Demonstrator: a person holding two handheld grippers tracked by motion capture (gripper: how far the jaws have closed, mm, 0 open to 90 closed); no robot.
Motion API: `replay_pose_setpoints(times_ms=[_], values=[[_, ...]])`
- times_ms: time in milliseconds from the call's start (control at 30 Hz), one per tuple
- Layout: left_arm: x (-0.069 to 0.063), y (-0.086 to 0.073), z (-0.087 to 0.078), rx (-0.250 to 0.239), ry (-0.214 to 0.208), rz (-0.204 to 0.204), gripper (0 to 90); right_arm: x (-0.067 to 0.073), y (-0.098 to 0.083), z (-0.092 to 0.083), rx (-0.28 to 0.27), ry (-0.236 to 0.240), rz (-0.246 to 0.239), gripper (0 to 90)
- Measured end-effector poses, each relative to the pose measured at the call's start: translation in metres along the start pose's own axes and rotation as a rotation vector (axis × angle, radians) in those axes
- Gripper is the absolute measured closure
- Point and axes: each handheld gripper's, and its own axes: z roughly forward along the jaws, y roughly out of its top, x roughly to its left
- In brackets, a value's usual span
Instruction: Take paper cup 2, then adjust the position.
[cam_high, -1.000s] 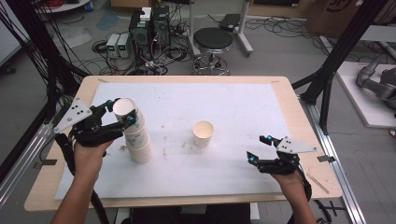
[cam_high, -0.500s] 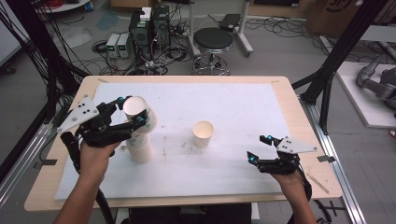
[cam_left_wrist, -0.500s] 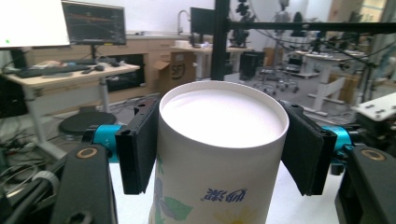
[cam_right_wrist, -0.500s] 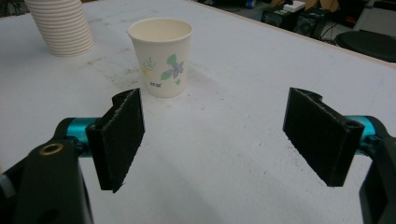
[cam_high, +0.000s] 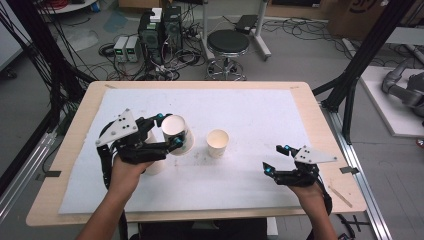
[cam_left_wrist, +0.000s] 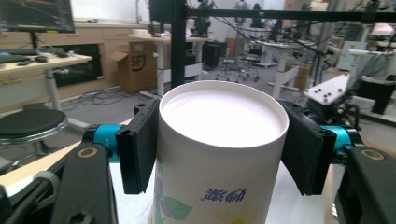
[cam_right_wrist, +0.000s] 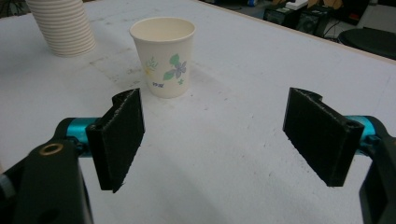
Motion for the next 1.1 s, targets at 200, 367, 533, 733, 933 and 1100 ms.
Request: replay_pose_setpoints(times_ms=[200,367,533,733,933,1100], values=[[-0.004,-0.007,0.01,0.016,-0.053,0.002,34.5,-0.002,-0.001,-0.004,-0.004,-0.011,0.006,21.3],[-0.008,-0.011,0.014,0.028,-0.077,0.002,34.5,-0.002,-0.002,-0.007,-0.011,-0.017,0.007,21.3],[-0.01,-0.016,0.019,0.042,-0.085,-0.001,34.5,-0.001,-0.003,-0.007,-0.006,-0.015,0.009,21.3],[-0.011,-0.02,0.023,0.052,-0.092,-0.004,34.5,-0.001,-0.001,-0.006,-0.009,-0.008,0.011,21.3],[-0.011,-0.027,0.027,0.07,-0.106,-0.01,34.5,0.002,0.003,-0.001,-0.02,0.029,0.003,21.3],[-0.011,-0.035,0.03,0.081,-0.123,-0.018,34.5,0.006,0.004,0.004,-0.022,0.081,0.011,21.2]])
